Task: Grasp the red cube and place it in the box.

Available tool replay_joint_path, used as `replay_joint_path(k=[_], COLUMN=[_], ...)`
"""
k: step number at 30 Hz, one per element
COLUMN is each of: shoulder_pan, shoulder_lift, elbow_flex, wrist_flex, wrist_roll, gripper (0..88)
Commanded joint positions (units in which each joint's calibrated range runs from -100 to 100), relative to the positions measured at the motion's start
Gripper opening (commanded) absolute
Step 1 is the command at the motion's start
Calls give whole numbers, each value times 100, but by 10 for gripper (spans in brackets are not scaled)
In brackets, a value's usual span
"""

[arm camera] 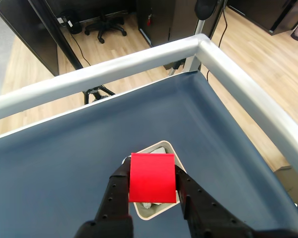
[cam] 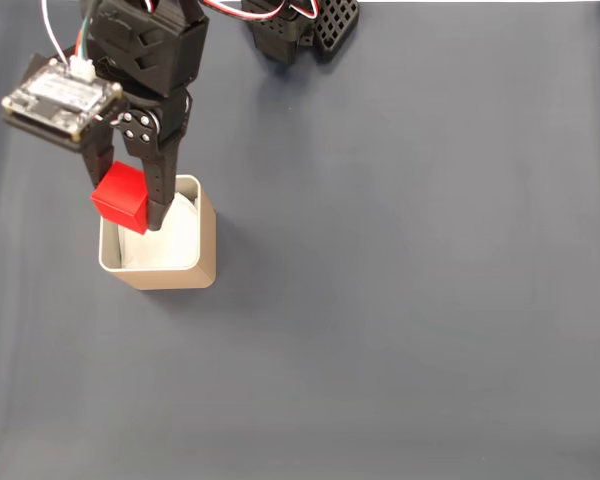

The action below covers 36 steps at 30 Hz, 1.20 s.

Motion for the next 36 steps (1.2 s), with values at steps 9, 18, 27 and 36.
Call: replay_joint_path(k=[9, 18, 27, 36], shoulder_pan=[124, 32, -210, -238], shoulder_lift=[-456, -542, -456, -482], elbow_flex=[977, 1196, 776, 722], wrist_flex=[-663, -745, -695, -695], wrist_roll=[-24, -107, -254, -264], gripper=[2, 2, 2, 2])
